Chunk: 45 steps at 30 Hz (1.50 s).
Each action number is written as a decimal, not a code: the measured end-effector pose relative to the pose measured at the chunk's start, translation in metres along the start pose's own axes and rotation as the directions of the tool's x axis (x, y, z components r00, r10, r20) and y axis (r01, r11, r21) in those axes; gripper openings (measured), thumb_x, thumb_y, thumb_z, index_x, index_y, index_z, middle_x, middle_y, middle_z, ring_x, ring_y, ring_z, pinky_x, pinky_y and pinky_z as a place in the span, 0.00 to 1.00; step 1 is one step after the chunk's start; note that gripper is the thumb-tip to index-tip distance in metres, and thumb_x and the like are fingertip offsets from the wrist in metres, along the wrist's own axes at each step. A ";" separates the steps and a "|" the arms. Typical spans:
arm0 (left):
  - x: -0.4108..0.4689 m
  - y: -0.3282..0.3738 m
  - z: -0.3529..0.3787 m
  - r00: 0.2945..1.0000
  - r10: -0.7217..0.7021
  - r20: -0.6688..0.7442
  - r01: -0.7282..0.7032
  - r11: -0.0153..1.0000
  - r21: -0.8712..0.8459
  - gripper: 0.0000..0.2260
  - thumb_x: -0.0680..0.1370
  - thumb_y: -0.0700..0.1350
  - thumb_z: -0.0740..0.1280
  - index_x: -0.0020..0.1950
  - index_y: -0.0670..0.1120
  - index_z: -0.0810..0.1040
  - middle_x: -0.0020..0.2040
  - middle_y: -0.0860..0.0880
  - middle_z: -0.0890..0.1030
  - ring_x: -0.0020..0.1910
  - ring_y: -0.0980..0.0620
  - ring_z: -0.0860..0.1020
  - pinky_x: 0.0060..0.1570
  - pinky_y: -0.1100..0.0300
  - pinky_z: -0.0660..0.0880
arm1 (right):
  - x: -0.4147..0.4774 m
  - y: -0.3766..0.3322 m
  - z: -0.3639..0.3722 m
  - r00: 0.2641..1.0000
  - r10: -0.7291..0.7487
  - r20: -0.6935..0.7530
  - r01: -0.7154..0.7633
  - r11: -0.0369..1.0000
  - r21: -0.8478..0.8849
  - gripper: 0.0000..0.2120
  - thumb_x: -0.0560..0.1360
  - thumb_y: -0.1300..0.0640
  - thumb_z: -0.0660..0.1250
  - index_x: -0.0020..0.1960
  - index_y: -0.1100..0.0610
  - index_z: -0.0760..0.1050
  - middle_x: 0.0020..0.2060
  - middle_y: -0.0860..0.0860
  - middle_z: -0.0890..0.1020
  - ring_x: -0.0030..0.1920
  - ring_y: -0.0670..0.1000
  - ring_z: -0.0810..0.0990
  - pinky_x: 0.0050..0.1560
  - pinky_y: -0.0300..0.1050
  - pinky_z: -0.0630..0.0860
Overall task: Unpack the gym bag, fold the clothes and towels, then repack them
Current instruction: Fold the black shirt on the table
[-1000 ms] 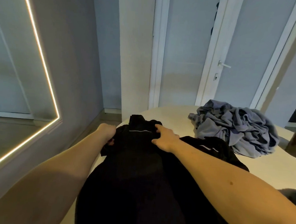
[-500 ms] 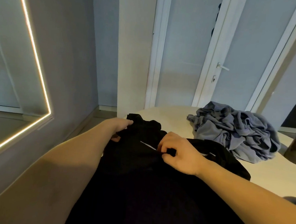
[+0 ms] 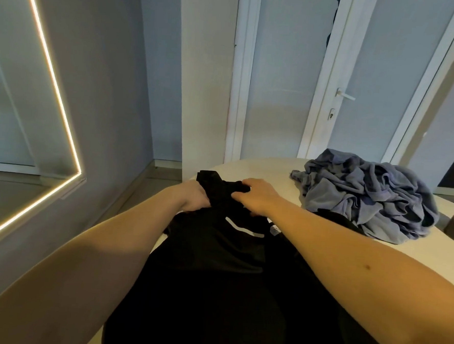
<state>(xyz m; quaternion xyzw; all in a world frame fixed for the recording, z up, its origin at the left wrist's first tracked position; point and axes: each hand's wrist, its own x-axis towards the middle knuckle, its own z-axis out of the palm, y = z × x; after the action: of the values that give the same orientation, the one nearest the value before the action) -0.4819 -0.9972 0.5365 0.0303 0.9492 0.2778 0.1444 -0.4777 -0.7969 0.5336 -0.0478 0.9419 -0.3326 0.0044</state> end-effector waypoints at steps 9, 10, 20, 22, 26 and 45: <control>-0.008 -0.036 -0.007 0.978 0.151 -0.144 -0.201 0.863 -0.463 0.07 0.77 0.36 0.62 0.41 0.43 0.78 0.46 0.49 0.78 0.55 0.45 0.75 0.57 0.54 0.71 | 0.043 -0.022 0.007 0.824 0.326 0.464 -0.464 0.858 0.220 0.21 0.80 0.44 0.66 0.68 0.54 0.71 0.64 0.56 0.75 0.56 0.61 0.79 0.39 0.46 0.83; -0.013 -0.037 -0.008 0.966 0.193 -0.173 -0.252 0.857 -0.449 0.08 0.76 0.35 0.62 0.44 0.43 0.80 0.49 0.51 0.79 0.58 0.47 0.76 0.58 0.56 0.70 | 0.045 -0.026 0.005 0.813 0.339 0.473 -0.459 0.873 0.164 0.22 0.80 0.42 0.66 0.66 0.56 0.73 0.61 0.56 0.77 0.54 0.60 0.81 0.40 0.46 0.83; -0.053 -0.044 -0.011 0.894 0.342 -0.288 -0.412 0.882 -0.231 0.07 0.74 0.42 0.74 0.47 0.49 0.77 0.44 0.49 0.80 0.43 0.50 0.80 0.49 0.56 0.78 | 0.043 -0.053 0.014 0.848 0.122 0.516 -0.174 0.983 0.055 0.16 0.80 0.51 0.69 0.64 0.55 0.71 0.57 0.55 0.81 0.53 0.56 0.82 0.41 0.45 0.80; -0.061 -0.044 -0.013 0.905 0.354 -0.234 -0.403 0.891 -0.210 0.12 0.75 0.44 0.75 0.55 0.54 0.78 0.48 0.53 0.81 0.46 0.53 0.82 0.50 0.61 0.79 | 0.037 -0.054 0.019 0.774 0.129 0.620 -0.164 0.987 0.000 0.20 0.80 0.58 0.68 0.70 0.52 0.68 0.55 0.55 0.79 0.48 0.54 0.80 0.42 0.46 0.80; -0.074 -0.044 -0.019 0.900 0.385 -0.207 -0.406 0.911 -0.073 0.06 0.77 0.51 0.74 0.53 0.58 0.84 0.51 0.61 0.81 0.54 0.60 0.78 0.58 0.63 0.72 | 0.036 -0.056 0.022 0.758 0.192 0.623 -0.111 0.980 -0.168 0.21 0.77 0.67 0.69 0.69 0.57 0.75 0.57 0.57 0.81 0.52 0.56 0.83 0.50 0.49 0.84; 0.004 -0.040 -0.010 0.825 0.166 -0.540 -0.173 0.984 0.039 0.14 0.77 0.40 0.67 0.61 0.51 0.79 0.60 0.51 0.81 0.58 0.49 0.79 0.58 0.50 0.77 | 0.042 0.043 -0.074 0.923 0.039 -0.384 -0.290 0.727 -0.623 0.35 0.75 0.56 0.69 0.76 0.59 0.57 0.73 0.61 0.61 0.65 0.65 0.72 0.54 0.55 0.77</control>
<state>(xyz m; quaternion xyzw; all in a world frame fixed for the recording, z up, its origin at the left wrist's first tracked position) -0.4876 -1.0358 0.5222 0.0338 0.9432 0.2923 -0.1543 -0.5258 -0.7212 0.5651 0.0977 0.9838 0.0263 -0.1478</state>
